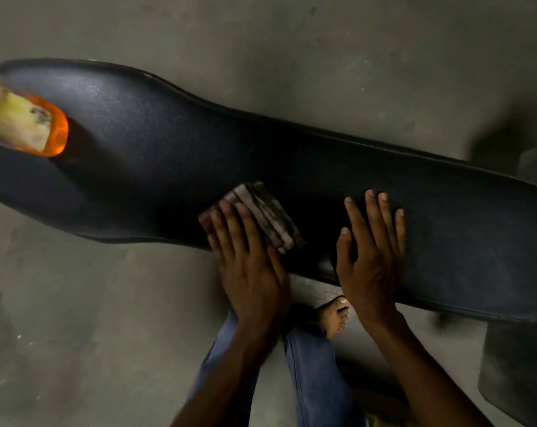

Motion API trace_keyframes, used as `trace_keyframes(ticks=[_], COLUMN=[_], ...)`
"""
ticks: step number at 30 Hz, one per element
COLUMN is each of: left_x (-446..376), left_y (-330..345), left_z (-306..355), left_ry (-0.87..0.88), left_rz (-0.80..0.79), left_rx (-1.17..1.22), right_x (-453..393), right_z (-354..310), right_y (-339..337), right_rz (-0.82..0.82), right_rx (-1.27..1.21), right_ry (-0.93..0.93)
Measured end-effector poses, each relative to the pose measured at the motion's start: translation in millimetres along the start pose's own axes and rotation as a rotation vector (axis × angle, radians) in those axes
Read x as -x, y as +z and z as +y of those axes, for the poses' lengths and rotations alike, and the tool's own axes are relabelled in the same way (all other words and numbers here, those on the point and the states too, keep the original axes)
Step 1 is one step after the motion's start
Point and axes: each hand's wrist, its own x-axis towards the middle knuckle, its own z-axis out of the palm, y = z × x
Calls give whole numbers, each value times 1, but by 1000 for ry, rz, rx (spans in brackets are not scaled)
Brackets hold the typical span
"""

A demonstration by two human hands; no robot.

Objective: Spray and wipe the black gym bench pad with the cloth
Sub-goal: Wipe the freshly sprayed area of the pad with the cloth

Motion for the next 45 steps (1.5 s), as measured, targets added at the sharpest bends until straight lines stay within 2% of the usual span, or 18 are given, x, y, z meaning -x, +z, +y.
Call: trace_keyframes(ticks=[3,6,11,13,16,19,22,25,29,32,35,38,42,45], left_x=[28,12,-72,-88,-77,-46,-39,-60,-102,-116,-115,-117,-116,-115], left_y=[1,-7,-25,-28,-22,-17,-24,-43,-53,-49,-45,-37,-26,-24], left_z=[12,-13,-77,-85,-69,-42,-35,-62,-119,-131,-112,-82,-64,-67], left_ry=[63,122,-101,-104,-9,174,268,259,141,121,166,279,336,332], left_rz=[-85,-40,113,134,122,-11,-95,-20,70,44,40,-34,-72,-47], left_rx=[27,-39,-73,-58,0,89,202,326,116,-4,12,43,-21,-33], right_x=[-3,-11,-26,-27,-25,-29,-35,-37,-38,-59,-91,-106,-84,-43], right_z=[-11,-36,-78,-84,-88,-96,-113,-136,-168,-179,-174,-151,-107,-105], right_y=[2,7,29,36,40,39,38,43,64,76,82,74,48,37], right_rz=[-11,-30,-62,-69,-55,-11,-26,-127,-280,-293,-266,-253,-218,-232], right_rx=[-27,-79,-119,-93,-124,-210,-228,-175,103,121,113,176,252,281], right_ry=[3,-75,-107,-86,-45,-44,-189,-289,-330,-358,-300,-179,25,118])
